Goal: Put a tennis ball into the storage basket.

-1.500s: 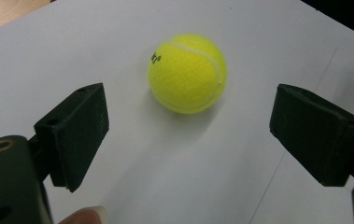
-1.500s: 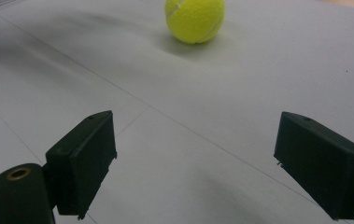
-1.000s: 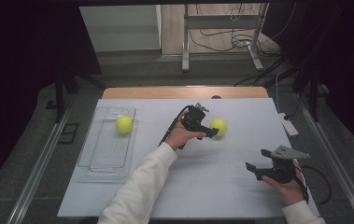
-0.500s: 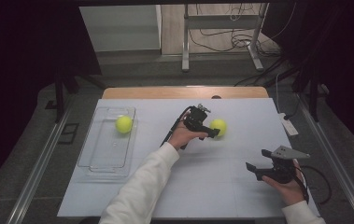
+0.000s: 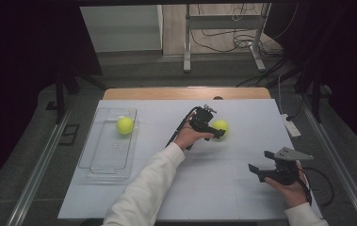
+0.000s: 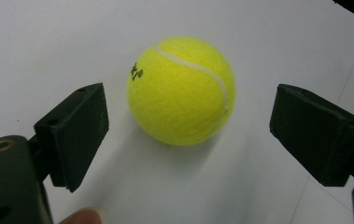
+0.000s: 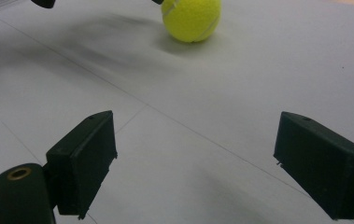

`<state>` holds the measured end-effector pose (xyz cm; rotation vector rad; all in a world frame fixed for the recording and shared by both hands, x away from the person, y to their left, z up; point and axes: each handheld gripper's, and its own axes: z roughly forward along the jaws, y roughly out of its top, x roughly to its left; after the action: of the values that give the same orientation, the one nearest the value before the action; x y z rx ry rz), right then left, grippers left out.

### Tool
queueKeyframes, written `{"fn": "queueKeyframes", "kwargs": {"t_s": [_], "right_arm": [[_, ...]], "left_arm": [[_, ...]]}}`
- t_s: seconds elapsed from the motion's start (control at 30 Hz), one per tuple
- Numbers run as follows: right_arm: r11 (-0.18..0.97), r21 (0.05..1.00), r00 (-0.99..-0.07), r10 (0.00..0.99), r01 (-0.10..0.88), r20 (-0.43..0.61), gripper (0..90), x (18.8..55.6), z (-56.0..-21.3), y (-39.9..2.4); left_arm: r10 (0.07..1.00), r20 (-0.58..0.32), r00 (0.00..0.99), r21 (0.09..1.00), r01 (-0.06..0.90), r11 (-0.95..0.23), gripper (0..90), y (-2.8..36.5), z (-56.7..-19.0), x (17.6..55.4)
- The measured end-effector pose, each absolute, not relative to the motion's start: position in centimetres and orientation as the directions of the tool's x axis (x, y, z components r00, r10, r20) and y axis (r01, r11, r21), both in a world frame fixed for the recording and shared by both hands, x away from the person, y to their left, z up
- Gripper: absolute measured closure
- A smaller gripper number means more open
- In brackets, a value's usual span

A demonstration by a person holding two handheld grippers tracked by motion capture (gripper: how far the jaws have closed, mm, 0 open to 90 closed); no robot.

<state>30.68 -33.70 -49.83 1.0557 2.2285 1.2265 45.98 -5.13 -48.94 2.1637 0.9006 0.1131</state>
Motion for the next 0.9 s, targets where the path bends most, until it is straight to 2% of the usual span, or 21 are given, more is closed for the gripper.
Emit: {"fn": "queueKeyframes", "kwargs": {"t_s": [0.5, 0.9], "right_arm": [[0.330, 0.838, -0.638, 0.770, 0.434, 0.027, 13.2, 30.7, -49.9, -33.9], [0.330, 0.839, -0.637, 0.770, 0.434, 0.027, 13.2, 30.7, -49.9, -34.0]], "left_arm": [[0.645, -0.208, 0.735, 0.683, 0.581, -0.442, 15.1, -6.5, -50.1, 47.1], [0.651, -0.204, 0.731, 0.675, 0.587, -0.447, 25.6, -7.1, -50.8, 47.4]]}}
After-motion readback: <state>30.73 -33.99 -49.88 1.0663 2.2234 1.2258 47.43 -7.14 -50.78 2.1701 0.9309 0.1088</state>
